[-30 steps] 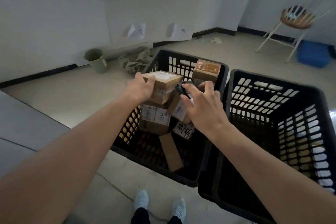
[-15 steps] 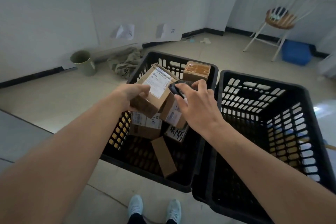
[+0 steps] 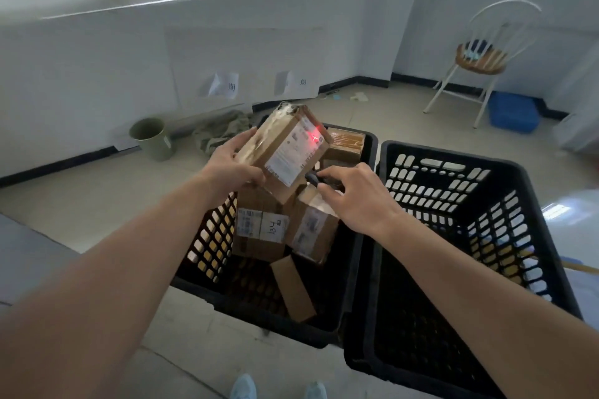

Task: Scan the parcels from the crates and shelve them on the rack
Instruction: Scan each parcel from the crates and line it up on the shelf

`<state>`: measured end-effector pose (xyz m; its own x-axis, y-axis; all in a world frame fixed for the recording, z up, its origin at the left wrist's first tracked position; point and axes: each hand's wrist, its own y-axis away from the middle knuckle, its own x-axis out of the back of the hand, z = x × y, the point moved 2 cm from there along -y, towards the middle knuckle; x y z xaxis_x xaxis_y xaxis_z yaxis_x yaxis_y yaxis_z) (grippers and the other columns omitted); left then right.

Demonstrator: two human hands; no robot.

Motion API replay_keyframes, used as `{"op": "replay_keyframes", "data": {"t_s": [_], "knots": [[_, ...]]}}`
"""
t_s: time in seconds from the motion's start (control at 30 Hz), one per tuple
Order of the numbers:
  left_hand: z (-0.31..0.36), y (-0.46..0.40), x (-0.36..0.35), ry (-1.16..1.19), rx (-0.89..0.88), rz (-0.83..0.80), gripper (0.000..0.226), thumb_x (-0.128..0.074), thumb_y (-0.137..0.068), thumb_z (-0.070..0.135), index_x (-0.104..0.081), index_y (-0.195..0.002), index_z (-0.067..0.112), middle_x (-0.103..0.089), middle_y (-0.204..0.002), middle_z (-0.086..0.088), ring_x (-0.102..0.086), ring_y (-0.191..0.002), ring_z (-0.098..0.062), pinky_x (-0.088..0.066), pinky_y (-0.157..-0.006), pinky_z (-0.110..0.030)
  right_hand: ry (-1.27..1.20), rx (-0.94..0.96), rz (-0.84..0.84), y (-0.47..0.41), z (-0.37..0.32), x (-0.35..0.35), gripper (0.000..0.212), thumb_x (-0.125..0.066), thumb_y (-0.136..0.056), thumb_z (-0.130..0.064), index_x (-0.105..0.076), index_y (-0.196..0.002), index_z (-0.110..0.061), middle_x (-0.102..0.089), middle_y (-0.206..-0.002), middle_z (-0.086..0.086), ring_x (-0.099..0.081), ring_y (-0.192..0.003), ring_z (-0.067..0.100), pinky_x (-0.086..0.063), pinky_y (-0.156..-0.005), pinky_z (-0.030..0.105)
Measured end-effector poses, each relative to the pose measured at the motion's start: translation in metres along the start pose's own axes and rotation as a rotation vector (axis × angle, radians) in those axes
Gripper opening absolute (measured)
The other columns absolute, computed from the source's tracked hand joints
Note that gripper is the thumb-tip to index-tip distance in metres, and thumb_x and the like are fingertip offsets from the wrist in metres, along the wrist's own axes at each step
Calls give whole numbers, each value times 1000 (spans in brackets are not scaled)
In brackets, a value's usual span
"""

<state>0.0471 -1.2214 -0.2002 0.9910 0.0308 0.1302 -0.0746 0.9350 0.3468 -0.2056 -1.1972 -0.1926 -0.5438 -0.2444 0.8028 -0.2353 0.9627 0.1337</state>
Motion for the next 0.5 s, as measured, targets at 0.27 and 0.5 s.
{"op": "replay_keyframes", "data": {"t_s": [0.27, 0.5], "knots": [[25, 16, 24, 77, -110, -2, 104, -72, -71, -29, -57, -150, 37, -47, -136, -5, -60, -122, -31, -64, -89, -42, -87, 148, -60, 13, -34, 34, 29, -59, -106, -41, -70, -132, -34, -66, -113, -2, -63, -97, 12, -49, -75, 24], [35, 18, 31, 76, -155, -22, 99, -67, -74, -32, -63, -143, 38, -46, -140, -11, -61, -121, -32, -66, -81, -36, -102, 205, -72, 24, -57, 52, 32, -60, -107, -37, -68, -137, -30, -62, -111, -14, -62, -108, 10, -43, -77, 16]]}}
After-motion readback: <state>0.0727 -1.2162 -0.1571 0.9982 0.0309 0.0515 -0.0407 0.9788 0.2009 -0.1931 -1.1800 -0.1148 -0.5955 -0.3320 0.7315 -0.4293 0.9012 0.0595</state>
